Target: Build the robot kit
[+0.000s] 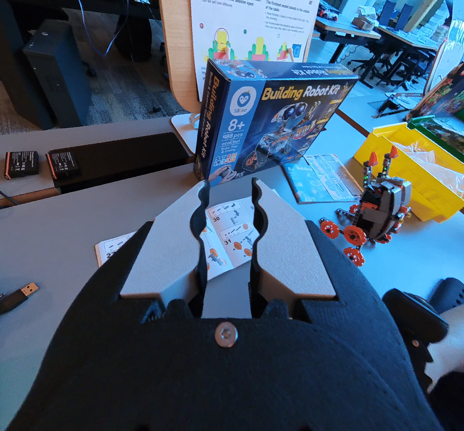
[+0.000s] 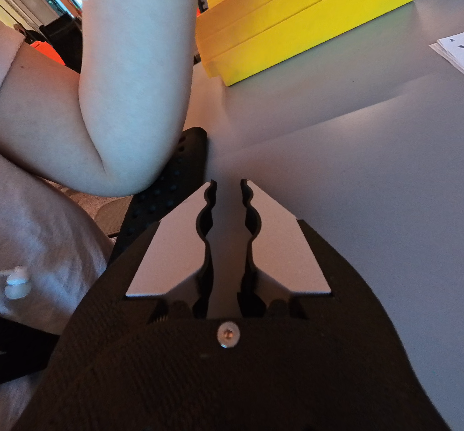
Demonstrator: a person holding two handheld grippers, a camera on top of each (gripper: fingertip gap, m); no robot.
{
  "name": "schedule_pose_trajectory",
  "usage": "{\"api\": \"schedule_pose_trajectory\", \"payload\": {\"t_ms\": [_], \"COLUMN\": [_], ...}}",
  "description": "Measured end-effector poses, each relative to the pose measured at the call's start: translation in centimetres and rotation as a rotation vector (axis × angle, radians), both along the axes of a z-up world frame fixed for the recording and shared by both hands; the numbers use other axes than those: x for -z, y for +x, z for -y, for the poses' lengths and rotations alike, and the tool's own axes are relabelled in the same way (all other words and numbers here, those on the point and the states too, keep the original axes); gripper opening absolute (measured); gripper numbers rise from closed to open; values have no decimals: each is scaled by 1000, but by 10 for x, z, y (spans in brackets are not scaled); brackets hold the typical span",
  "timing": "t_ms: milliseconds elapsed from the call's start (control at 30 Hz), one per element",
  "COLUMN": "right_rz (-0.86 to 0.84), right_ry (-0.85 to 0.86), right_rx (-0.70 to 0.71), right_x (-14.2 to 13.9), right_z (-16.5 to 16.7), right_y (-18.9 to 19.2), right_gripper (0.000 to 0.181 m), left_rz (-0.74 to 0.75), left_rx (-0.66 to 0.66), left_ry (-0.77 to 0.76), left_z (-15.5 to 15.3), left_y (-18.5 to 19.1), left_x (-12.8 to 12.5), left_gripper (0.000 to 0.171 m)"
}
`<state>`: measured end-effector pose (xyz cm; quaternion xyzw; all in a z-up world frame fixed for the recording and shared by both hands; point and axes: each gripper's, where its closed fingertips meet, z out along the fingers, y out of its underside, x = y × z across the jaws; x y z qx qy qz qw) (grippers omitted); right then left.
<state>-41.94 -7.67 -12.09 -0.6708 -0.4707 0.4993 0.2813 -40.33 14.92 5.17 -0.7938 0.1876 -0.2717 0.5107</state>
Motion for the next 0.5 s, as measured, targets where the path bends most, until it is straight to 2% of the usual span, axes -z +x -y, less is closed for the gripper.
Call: {"api": "schedule_pose_trajectory", "payload": {"t_ms": [500], "right_rz": [11], "right_ry": [16], "right_rx": [-6], "right_x": [1], "right_z": [1], "right_y": [0], "right_gripper": [19], "left_rz": [-47], "left_rx": [31], "left_ry": [6], "left_z": [11], "left_y": [7], "left_x": [-4], "left_gripper": [31]}}
